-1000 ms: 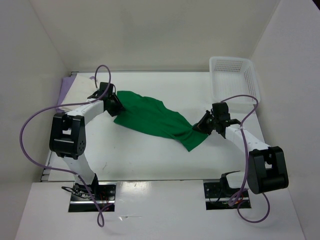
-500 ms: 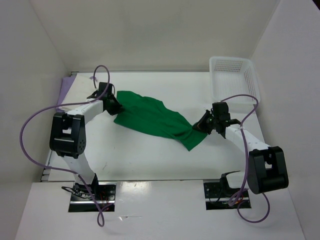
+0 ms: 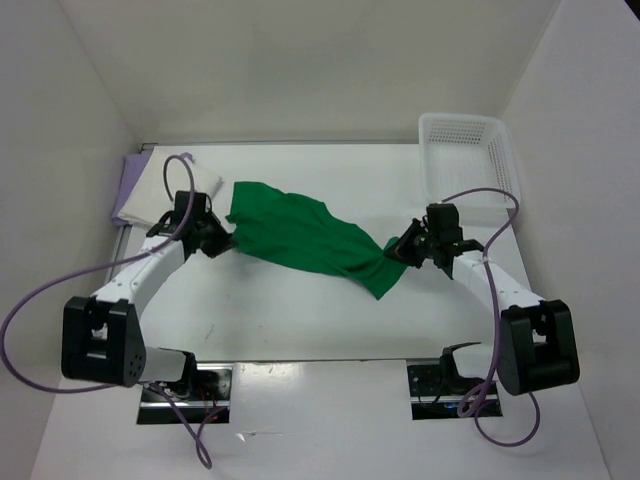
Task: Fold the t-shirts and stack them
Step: Flatten out the tshirt
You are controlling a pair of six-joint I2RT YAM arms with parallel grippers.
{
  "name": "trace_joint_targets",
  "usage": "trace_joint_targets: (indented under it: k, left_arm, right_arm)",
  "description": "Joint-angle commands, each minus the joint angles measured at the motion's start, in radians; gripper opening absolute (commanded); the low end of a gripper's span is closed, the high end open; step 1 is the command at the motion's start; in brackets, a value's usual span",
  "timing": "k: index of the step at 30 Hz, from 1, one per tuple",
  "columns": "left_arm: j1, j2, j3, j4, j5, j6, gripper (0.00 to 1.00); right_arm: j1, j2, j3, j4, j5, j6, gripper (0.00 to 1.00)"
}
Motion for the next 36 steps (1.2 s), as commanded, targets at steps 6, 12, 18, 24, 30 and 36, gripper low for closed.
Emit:
trace_joint_targets:
  k: [6,12,18,24,30,36]
  left_arm:
    - [0.044,-0.303,-0.225,-0.21,0.157,-0.218,0.39]
    - [0.053,-0.329,-0.179,-0.244,0.091,-0.227,0.64]
    - [0.053,-0.283,-0.3,-0.102,0.114,-0.273,0.67]
    - [0.073,-0.085,-0.314,0.063,0.174,-0.321,0.39]
    - [0.073,-0.005,-0.288,0.112,0.134,-0.354,0.45]
    - [0.073,0.076,-0.288,0.141,0.087,-0.355,0.45]
  right_arm:
    - [0.005,-0.072,-0.039,-0.016,-0.044,0.011,0.09]
    - [0.005,-0.084,-0.049,-0.027,-0.035,0.001,0.1]
    - [0.005,-0.084,-0.04,-0.018,-0.044,-0.008,0.1]
    - [0.005,-0.084,-0.04,-0.018,-0.053,-0.008,0.1]
    - [0.005,-0.094,-0.04,-0.009,-0.053,-0.008,0.11]
    - [0.005,-0.103,-0.04,0.0,-0.053,-0.008,0.11]
